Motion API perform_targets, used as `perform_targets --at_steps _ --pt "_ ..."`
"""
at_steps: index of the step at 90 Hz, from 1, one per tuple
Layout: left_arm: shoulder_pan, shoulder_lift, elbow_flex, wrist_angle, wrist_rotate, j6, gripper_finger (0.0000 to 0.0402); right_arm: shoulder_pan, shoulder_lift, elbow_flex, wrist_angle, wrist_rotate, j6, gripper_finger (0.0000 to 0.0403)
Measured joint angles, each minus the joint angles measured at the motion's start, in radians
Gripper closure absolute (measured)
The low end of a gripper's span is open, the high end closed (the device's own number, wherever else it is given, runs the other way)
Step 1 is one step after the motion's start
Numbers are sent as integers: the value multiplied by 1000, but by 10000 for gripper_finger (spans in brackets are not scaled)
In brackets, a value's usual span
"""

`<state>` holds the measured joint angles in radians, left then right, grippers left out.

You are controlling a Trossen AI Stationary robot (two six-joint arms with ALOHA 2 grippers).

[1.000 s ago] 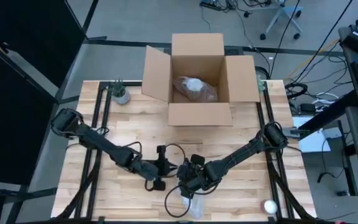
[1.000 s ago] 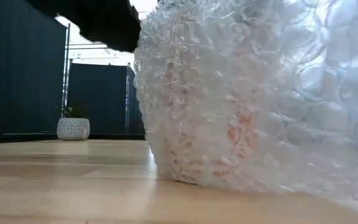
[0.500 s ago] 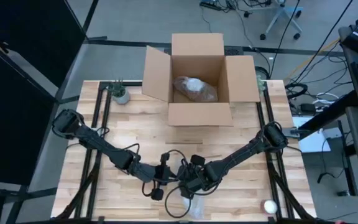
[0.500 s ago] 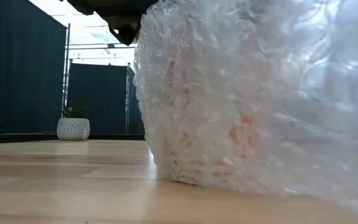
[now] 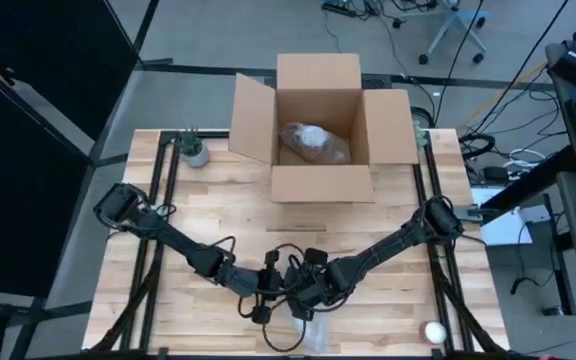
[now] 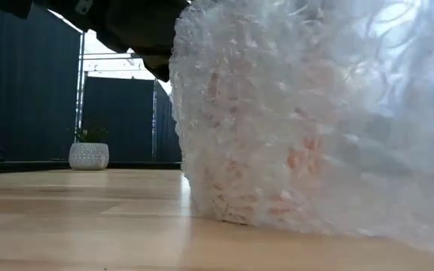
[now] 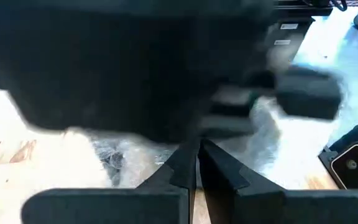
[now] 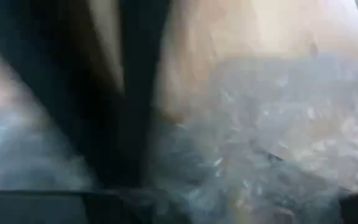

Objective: Wrap mug
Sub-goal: Wrap the orange patterned mug with the transparent bubble wrap

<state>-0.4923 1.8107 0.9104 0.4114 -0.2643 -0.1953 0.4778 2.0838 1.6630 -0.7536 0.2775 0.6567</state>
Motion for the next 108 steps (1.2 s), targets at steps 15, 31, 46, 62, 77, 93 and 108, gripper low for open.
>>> perform_targets --at_steps 15,31,46,62,77,93,108 --pt "1 1 -1 10 -3 2 392 8 -8 119 -147 -46 -11 216" --pt "1 2 -2 14 -8 1 392 29 -9 243 -332 -46 -35 216" --pt "1 3 -3 26 -8 -1 392 54 -10 364 -535 -26 23 216" --pt "1 3 -3 34 -8 -1 392 93 -14 371 -688 175 173 216" --pt "1 4 -4 36 -9 0 392 62 -11 254 -570 198 189 216" --pt "1 4 -4 37 -9 0 392 36 -11 188 -319 160 78 216" --pt "1 4 -4 38 -9 1 392 37 -14 116 -252 84 101 216"
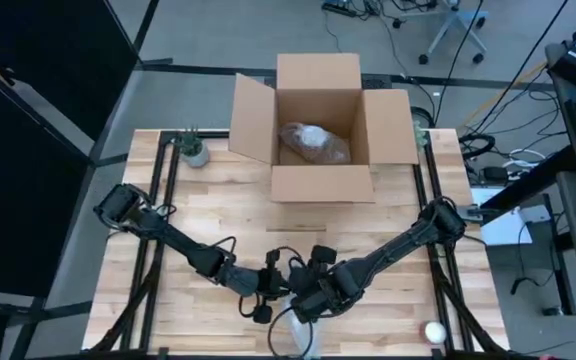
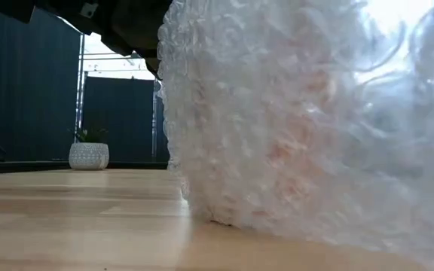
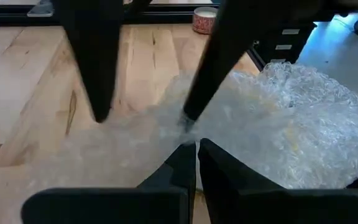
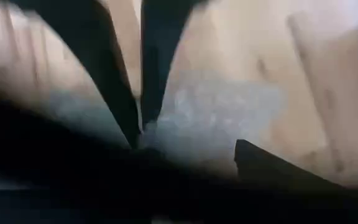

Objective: Wrap mug
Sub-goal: Wrap the orange patterned mug with the transparent bubble wrap

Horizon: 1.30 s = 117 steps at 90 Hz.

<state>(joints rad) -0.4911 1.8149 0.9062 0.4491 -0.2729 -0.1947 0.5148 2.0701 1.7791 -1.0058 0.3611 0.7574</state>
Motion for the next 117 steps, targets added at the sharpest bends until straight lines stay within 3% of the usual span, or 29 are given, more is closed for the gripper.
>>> perform_targets --at_steps 13,25,70,104,117 --pt "0 1 1 4 0 -1 392 4 -6 -123 59 -11 100 216" --pt "0 1 1 7 2 -1 392 1 -7 -220 220 -39 129 216" --pt "-56 -129 3 -17 75 -9 392 -12 1 -238 315 -54 62 216" --pt "-20 48 10 103 64 -110 392 -11 3 -238 332 -27 24 216" --pt "-10 86 12 151 74 -137 392 -11 3 -195 265 -46 -11 216"
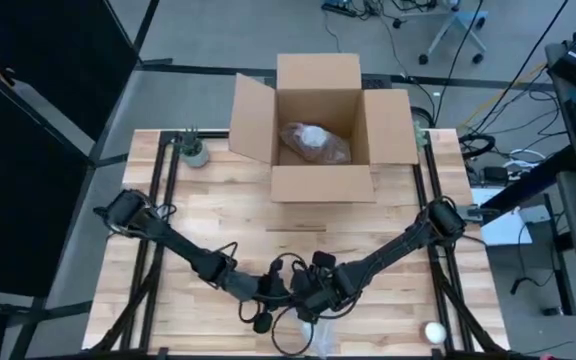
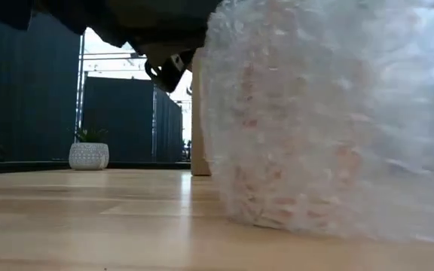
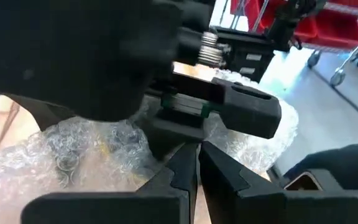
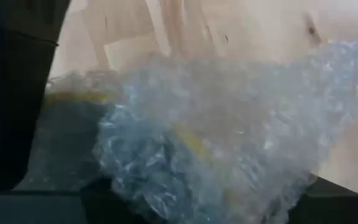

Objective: Wrap mug
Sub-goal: Wrap the orange patterned mug with the transparent bubble wrap

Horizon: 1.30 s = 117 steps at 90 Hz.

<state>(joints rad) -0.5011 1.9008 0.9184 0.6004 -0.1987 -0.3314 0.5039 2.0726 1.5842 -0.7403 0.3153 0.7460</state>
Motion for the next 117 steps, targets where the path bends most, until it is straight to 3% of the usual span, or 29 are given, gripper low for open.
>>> perform_targets --at_steps 39,54,69,75,85,96,105,117 --pt "4 4 -2 29 -11 4 392 59 -6 363 -463 -8 -113 216" --pt "4 4 -3 30 -12 -1 392 134 -8 468 -491 -7 -133 216" --pt "4 4 -3 30 -12 -1 392 196 -4 455 -249 -5 -199 216" --pt "4 4 -3 32 -12 -2 392 196 -2 436 -197 46 -200 216" --pt "4 6 -4 56 -12 -3 392 162 1 402 -293 180 -113 216" --pt "3 6 -4 65 -11 -3 392 113 0 376 -425 243 -45 216" --pt "3 6 -4 65 -10 -2 392 76 1 336 -401 190 -61 216" --pt "3 6 -4 65 -6 -2 392 72 -1 255 -283 -12 -118 229"
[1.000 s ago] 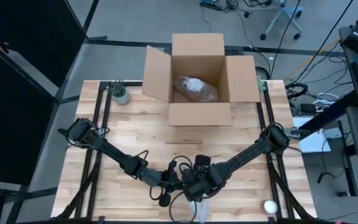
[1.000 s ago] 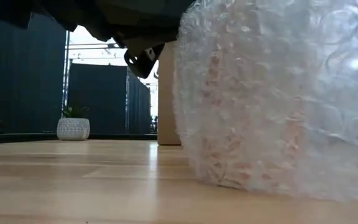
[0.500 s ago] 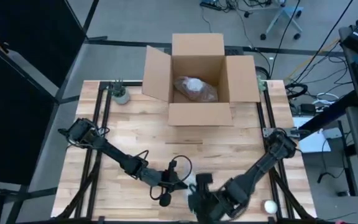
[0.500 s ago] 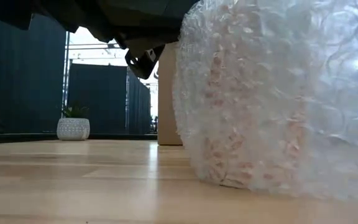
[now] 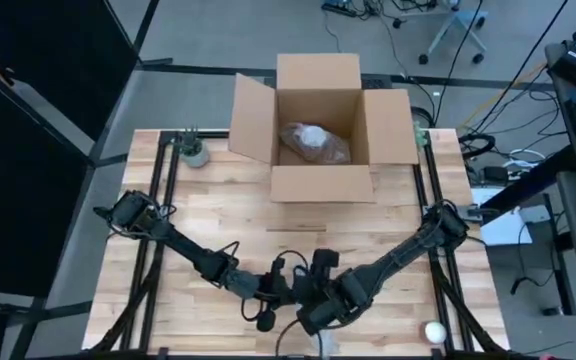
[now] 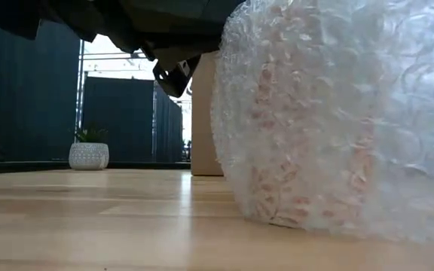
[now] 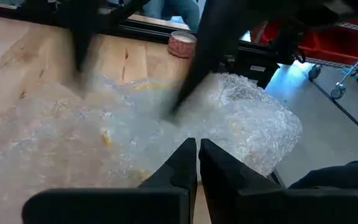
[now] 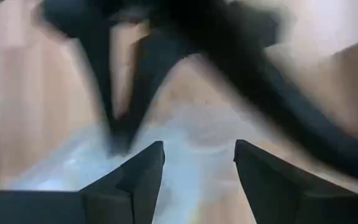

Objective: Wrap mug
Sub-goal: Wrap the orange patterned mug with the transparent bubble wrap

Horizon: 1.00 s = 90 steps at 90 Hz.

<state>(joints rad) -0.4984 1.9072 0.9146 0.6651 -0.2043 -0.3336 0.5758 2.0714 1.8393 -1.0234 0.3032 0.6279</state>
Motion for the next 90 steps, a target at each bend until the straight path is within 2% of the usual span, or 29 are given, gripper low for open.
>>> perform_targets --at_steps 7,22,40,56,90 --pt "0 0 0 0 2 0 392 19 3 -39 25 -50 -4 241" --pt "3 0 1 2 8 0 392 33 -3 -103 68 -55 32 247" --pt "2 1 1 8 8 0 392 -14 -7 -176 166 -82 9 248" --pt "2 1 1 8 8 0 391 -48 -4 -244 294 -168 -23 248" --pt "2 0 0 8 3 0 391 -47 -4 -278 323 -170 25 248"
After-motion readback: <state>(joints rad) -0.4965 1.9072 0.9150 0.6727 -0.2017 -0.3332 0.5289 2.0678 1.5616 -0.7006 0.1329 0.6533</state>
